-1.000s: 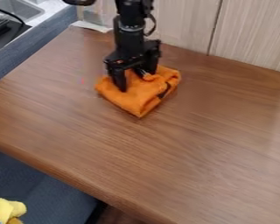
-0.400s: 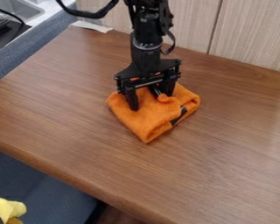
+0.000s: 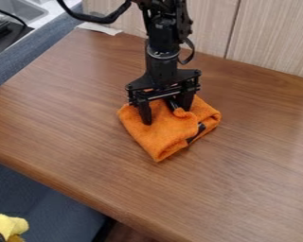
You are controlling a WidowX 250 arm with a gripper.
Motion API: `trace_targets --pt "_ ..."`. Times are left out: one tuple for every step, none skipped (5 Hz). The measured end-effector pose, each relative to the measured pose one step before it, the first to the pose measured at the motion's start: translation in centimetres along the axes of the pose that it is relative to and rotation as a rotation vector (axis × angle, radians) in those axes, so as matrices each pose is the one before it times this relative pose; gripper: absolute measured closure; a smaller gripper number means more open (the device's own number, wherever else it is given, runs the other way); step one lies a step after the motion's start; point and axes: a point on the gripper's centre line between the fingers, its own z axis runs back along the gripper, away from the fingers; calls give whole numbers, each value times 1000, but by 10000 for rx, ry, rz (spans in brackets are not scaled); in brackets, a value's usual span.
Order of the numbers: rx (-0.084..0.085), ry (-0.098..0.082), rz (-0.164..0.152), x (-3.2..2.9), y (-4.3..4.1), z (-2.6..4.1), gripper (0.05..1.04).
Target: Move the cloth to the Centre of the table
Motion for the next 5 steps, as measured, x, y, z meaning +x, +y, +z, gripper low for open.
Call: trace_targets --pt "109 42 -25 205 -118 517 84" --pt "-222 -211 25 472 -514 1685 83" --pt "-196 -126 -219 -53 -916 1573 83" --pt "-403 -378 144 107 -233 2605 83" --pt "67 -275 124 231 505 1477 83"
